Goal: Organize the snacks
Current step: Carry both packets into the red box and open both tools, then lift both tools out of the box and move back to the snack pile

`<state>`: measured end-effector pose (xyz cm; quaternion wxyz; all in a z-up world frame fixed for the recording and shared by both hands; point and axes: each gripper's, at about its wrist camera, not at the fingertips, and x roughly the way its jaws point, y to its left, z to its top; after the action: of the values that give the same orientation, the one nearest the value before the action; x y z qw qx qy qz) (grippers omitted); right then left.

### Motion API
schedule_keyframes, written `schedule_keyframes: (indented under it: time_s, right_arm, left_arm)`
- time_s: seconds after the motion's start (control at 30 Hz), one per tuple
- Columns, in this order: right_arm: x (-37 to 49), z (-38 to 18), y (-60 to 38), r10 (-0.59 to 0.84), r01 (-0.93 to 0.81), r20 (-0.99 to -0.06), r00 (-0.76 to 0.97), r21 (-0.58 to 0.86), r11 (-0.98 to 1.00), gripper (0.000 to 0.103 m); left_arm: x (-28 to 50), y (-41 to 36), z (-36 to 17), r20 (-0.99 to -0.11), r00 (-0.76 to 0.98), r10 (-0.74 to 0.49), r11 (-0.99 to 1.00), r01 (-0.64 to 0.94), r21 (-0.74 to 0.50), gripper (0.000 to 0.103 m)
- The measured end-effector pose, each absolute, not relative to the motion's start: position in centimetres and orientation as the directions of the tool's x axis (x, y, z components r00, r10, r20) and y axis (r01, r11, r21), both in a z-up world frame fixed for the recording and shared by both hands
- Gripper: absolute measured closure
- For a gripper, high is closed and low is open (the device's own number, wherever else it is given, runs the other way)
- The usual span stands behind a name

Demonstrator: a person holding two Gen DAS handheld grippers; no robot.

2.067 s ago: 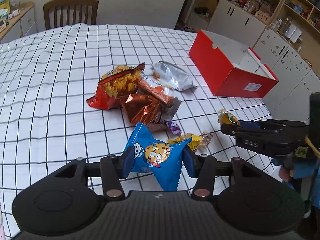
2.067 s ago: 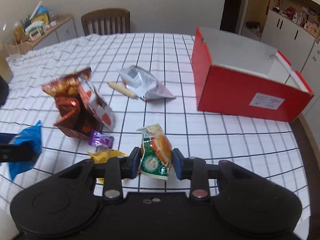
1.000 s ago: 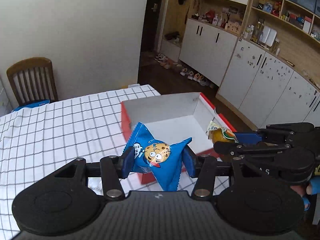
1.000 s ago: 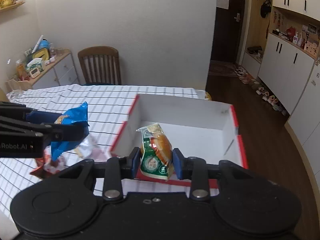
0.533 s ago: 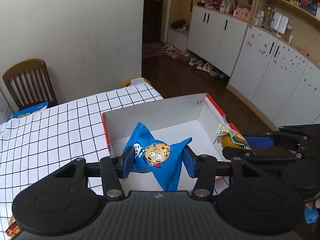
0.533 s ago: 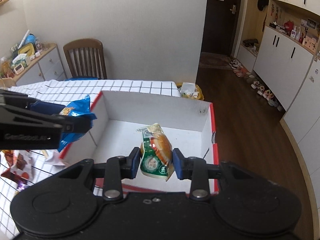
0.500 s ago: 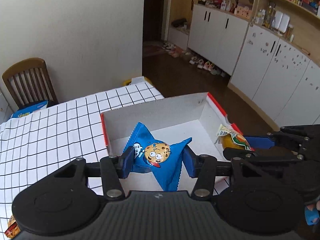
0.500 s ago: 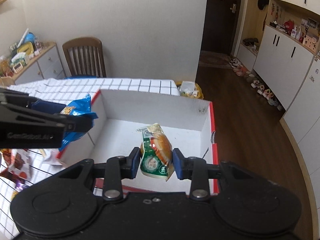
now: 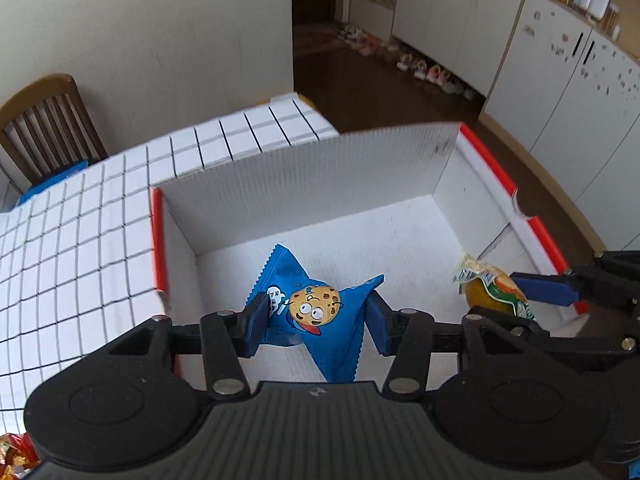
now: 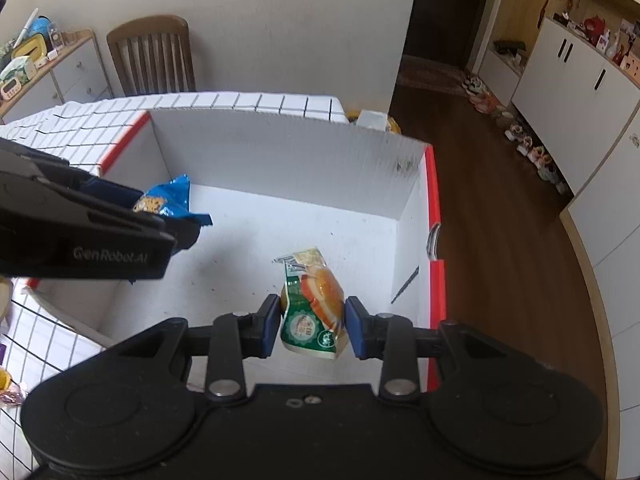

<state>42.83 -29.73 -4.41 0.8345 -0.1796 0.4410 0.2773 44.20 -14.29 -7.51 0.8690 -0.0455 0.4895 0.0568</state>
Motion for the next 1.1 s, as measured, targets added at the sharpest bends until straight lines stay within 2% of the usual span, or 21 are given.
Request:
schedule_keyframes:
  time_s: [0.43,0.57,0.7,0.83,1.1]
  right_arm:
    - [43.5,-5.8,-30.1,0.294,-0.64,-0.859,0.419,-0.05,0.767,0.067]
    - [43.4,-5.4,-30.3,0.306,-0.642,-0.85,0.429,-0.048,0.765,0.054]
    - [43.1,-4.6,-30.7,0.327,-0.639,-0.842,0.43,-0.027,0.769,0.053]
    - [42.6,-3.4,-31.2,0.349,-0.631,-0.824,0.445,-0.012,0.776,0.044]
    - [40.5,-0.7,-31.6,0.378,-0.623,-0.793,0.478,-0.003,0.782,0.041]
  left_arm:
    - [44.9,-15.4,-10.1,-0.896,0.439,0.065,0.992,-0.127,0.01,0.049]
    - [44.6,-15.4,-9.7,-0.887,0.457,0.073,0.991,-0.133,0.014,0.038]
    - [44.2,-15.2,-8.7,-0.876,0.478,0.067,0.991,-0.135,0.003,0.038]
    - [43.1,-15.0,-7.5,-0.861,0.506,0.062,0.99,-0.144,-0.013,0.038]
    - [40.0,-14.9,-4.3,-0.813,0.578,0.064,0.991,-0.133,-0.016,0.038]
